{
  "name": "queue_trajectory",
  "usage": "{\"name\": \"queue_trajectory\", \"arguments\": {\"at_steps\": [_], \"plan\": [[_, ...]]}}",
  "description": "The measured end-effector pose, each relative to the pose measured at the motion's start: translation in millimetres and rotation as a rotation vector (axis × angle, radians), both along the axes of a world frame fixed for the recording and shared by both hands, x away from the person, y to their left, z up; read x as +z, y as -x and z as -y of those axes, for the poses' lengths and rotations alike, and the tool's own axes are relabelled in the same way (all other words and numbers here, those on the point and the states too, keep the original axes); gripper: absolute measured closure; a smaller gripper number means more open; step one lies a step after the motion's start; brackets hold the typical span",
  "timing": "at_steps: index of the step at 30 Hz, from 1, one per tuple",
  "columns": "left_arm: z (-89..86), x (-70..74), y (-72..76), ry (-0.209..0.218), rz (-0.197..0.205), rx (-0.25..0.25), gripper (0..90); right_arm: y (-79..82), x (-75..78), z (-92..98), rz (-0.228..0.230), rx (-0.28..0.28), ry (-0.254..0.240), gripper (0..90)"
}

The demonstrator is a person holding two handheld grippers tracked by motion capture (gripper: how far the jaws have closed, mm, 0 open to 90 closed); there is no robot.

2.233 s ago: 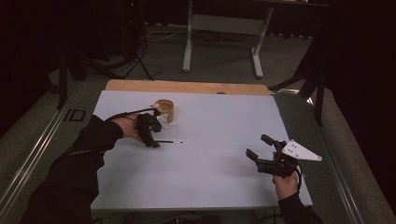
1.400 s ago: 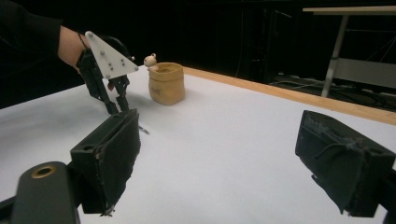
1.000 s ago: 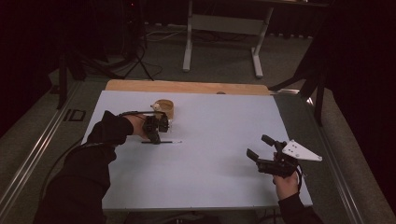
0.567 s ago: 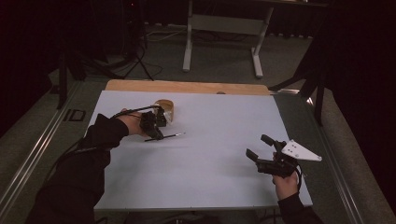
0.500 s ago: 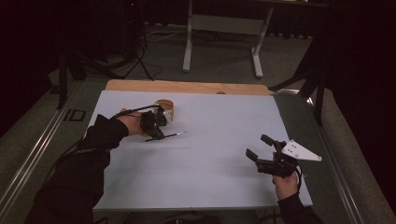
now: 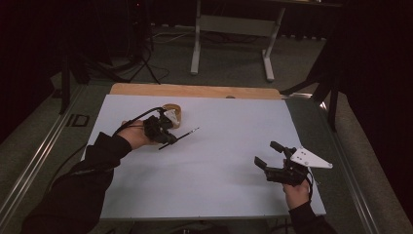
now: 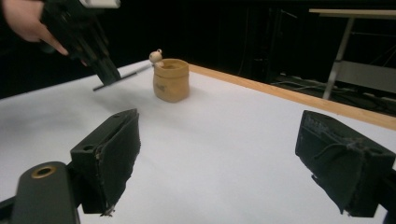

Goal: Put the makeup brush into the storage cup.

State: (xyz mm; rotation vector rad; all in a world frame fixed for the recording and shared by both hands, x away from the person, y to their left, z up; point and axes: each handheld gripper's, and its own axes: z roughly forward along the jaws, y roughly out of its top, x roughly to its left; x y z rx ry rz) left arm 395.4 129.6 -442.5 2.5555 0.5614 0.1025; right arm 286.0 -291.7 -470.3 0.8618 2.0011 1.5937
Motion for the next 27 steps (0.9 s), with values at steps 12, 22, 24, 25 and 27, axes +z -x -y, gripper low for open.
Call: {"name": "queue_trajectory", "arguments": {"at_steps": [12, 22, 24, 25, 27], "plan": [[1.5, -1.8, 24.5, 0.149, 0.041, 0.111, 86.3, 1.5, 18.1, -9.3, -0.025, -0.004, -0.048, 14.7], [-4.0, -9.0, 39.4, 0.318, 0.044, 0.184, 86.3, -17.3, 47.4, -36.9, -0.05, 0.085, -0.106, 11.6], [-6.2, -10.7, 42.2, 0.36, 0.042, 0.208, 86.3, -21.2, 51.0, -46.4, -0.053, 0.096, -0.105, 11.5], [-7.4, -11.6, 43.8, 0.38, 0.05, 0.217, 86.3, -23.0, 52.2, -51.2, -0.06, 0.102, -0.109, 11.5], [-9.4, -13.7, 47.6, 0.427, 0.053, 0.237, 86.3, -25.7, 53.6, -60.1, -0.074, 0.102, -0.118, 11.5]]}}
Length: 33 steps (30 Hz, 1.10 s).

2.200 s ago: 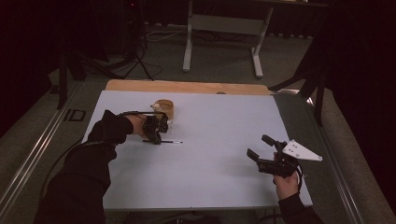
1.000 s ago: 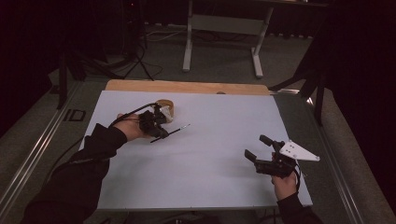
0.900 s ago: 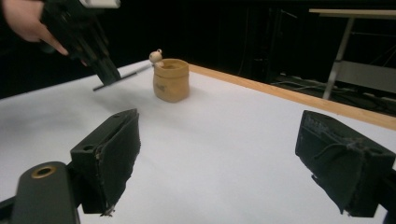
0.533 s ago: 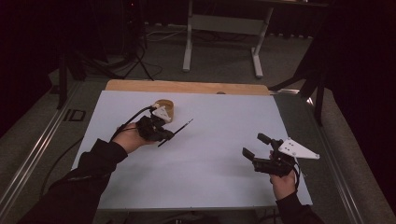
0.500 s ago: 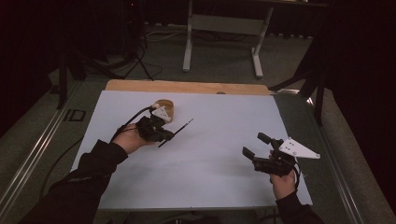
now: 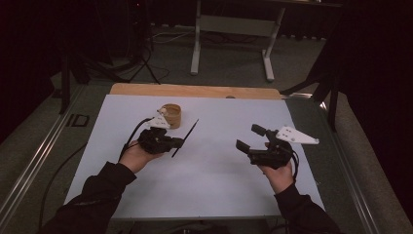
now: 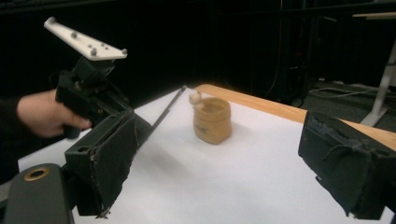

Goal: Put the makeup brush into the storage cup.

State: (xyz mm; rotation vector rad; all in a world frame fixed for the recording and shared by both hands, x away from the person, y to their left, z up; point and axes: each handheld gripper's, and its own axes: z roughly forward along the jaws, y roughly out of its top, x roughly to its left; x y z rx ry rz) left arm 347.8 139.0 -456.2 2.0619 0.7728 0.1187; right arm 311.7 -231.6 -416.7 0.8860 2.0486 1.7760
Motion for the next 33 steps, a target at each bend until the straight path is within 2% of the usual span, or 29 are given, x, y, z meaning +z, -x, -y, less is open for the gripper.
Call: {"name": "queue_trajectory", "arguments": {"at_steps": [2, 4, 5, 7, 8, 12, 15, 16, 17, 18, 19, 23, 24, 27, 29, 30, 32, 33], "plan": [[-2.0, -2.2, 4.0, 0.053, 0.01, 0.032, 86.3, -2.6, 0.4, -10.0, -0.019, 0.022, -0.016, 11.9], [-2.1, -2.8, 5.2, 0.056, 0.015, 0.041, 86.4, -4.1, 0.1, -16.0, -0.028, 0.035, -0.026, 13.0], [-3.7, -5.4, 7.2, 0.095, 0.012, 0.066, 86.4, -5.0, -0.3, -19.5, -0.036, 0.045, -0.032, 13.2], [-3.9, -7.3, 8.4, 0.101, 0.021, 0.076, 86.3, -9.8, -3.3, -34.8, -0.082, 0.077, -0.055, 15.0], [-4.1, -8.3, 8.7, 0.117, 0.017, 0.072, 86.3, -10.7, -4.2, -39.1, -0.088, 0.08, -0.058, 16.5], [-1.0, -10.8, 9.7, 0.129, 0.019, 0.071, 86.3, -14.8, -7.4, -55.7, -0.1, 0.098, -0.084, 21.6], [2.7, -12.6, 10.2, 0.143, 0.026, 0.075, 86.3, -20.9, -12.5, -67.7, -0.145, 0.102, -0.128, 25.1], [2.7, -12.6, 10.2, 0.143, 0.026, 0.075, 86.3, -20.9, -12.5, -67.7, -0.145, 0.102, -0.128, 25.1], [6.5, -13.7, 11.2, 0.142, 0.046, 0.069, 86.3, -23.4, -15.0, -71.6, -0.165, 0.107, -0.139, 27.1], [8.3, -14.0, 11.5, 0.136, 0.054, 0.064, 86.3, -28.7, -20.1, -79.7, -0.207, 0.118, -0.147, 31.8], [10.6, -14.2, 12.4, 0.125, 0.073, 0.062, 86.3, -30.8, -22.1, -82.5, -0.223, 0.121, -0.144, 34.5], [17.7, -15.5, 14.1, 0.129, 0.085, 0.041, 86.3, -43.2, -31.9, -92.4, -0.364, 0.121, -0.215, 42.4], [19.3, -15.7, 14.5, 0.125, 0.091, 0.044, 86.3, -44.6, -32.9, -95.0, -0.375, 0.103, -0.204, 43.9], [22.8, -14.8, 15.3, 0.114, 0.1, 0.042, 86.3, -48.0, -34.5, -101.6, -0.364, 0.097, -0.178, 50.0], [23.5, -13.3, 16.0, 0.124, 0.107, 0.039, 86.3, -49.5, -34.7, -104.6, -0.371, 0.103, -0.172, 54.4], [23.9, -12.6, 16.2, 0.131, 0.105, 0.039, 86.3, -49.8, -34.6, -106.0, -0.372, 0.098, -0.168, 59.9], [24.6, -11.7, 16.9, 0.126, 0.119, 0.039, 86.3, -50.2, -34.8, -108.2, -0.381, 0.106, -0.17, 65.1], [25.0, -11.6, 16.6, 0.134, 0.111, 0.028, 86.3, -50.2, -34.8, -109.0, -0.385, 0.108, -0.17, 69.2]]}}
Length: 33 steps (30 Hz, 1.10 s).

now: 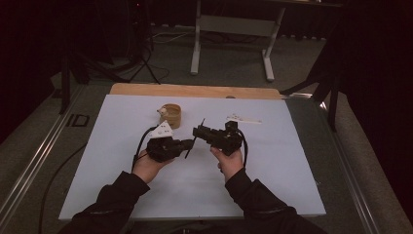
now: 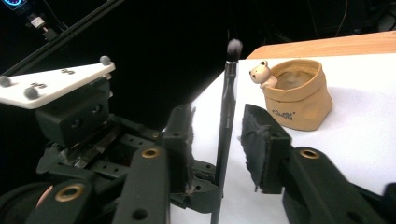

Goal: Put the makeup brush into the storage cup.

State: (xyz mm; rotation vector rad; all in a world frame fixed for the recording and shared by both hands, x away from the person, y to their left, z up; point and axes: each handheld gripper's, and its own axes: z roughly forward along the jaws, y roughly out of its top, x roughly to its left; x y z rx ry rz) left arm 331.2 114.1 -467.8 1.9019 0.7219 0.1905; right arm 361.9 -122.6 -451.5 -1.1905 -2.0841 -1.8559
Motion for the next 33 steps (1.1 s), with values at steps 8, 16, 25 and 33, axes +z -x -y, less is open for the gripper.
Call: {"name": "queue_trajectory", "arguments": {"at_steps": [8, 16, 25, 33], "plan": [[4.7, -0.3, -1.1, -0.003, -0.026, -0.018, 87.4, -0.2, 0.9, -2.5, -0.025, -0.013, -0.023, 82.6], [6.5, 2.9, -2.6, 0.01, -0.055, -0.034, 86.6, 3.8, 6.6, -2.0, 0.061, -0.023, 0.056, 85.5], [6.7, 16.1, 0.6, -0.01, -0.035, 0.014, 62.7, 3.2, 15.2, -0.4, 0.137, -0.016, 0.091, 85.6], [-5.0, 25.0, 5.2, 0.005, -0.026, 0.03, 18.3, -1.3, 24.4, 1.8, 0.207, -0.013, 0.135, 85.6]]}}
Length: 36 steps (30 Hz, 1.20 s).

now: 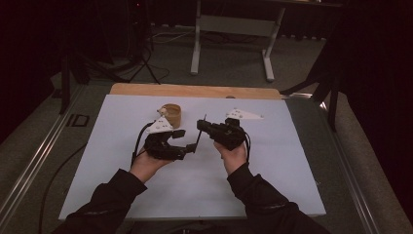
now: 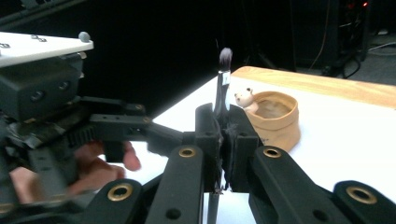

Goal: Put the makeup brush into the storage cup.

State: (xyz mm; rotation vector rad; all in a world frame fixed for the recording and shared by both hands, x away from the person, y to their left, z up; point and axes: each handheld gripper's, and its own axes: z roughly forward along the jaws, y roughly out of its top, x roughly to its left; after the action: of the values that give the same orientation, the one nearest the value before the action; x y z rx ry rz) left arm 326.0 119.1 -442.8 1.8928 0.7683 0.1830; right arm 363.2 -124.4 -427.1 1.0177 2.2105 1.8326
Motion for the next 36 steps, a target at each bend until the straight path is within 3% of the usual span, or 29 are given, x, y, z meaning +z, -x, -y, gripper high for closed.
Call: {"name": "queue_trajectory", "arguments": {"at_steps": [1, 3, 6, 13, 16, 25, 29, 36], "plan": [[-0.8, -0.1, 1.1, -0.018, 0.01, -0.015, 12.0, -0.7, 1.2, 0.4, 0.011, -0.001, 0.006, 85.6], [-2.6, -0.5, 5.0, -0.044, 0.036, -0.008, 7.7, -2.3, 3.7, 1.0, 0.021, 0.001, 0.009, 85.6], [-6.8, -2.2, 9.1, -0.039, 0.031, -0.009, 1.9, -5.6, 7.4, 1.7, 0.042, 0.007, 0.021, 85.5], [-18.5, -11.7, 18.8, -0.06, 0.047, 0.007, 0.6, -12.7, 12.8, 0.3, 0.086, 0.0, 0.053, 85.5], [-24.4, -17.9, 25.5, -0.093, 0.066, 0.024, 0.7, -16.2, 15.6, -1.1, 0.095, 0.008, 0.056, 85.5], [-41.4, -43.8, 39.9, -0.086, 0.056, 0.106, 0.7, -29.4, 25.6, -5.2, 0.13, 0.01, 0.056, 85.5], [-46.7, -53.5, 45.5, -0.083, 0.029, 0.148, 0.7, -35.6, 30.2, -9.0, 0.153, 0.016, 0.06, 85.5], [-56.4, -60.5, 55.2, -0.099, 0.031, 0.215, 0.7, -50.0, 35.3, -19.4, 0.193, 0.036, 0.054, 85.5]]}}
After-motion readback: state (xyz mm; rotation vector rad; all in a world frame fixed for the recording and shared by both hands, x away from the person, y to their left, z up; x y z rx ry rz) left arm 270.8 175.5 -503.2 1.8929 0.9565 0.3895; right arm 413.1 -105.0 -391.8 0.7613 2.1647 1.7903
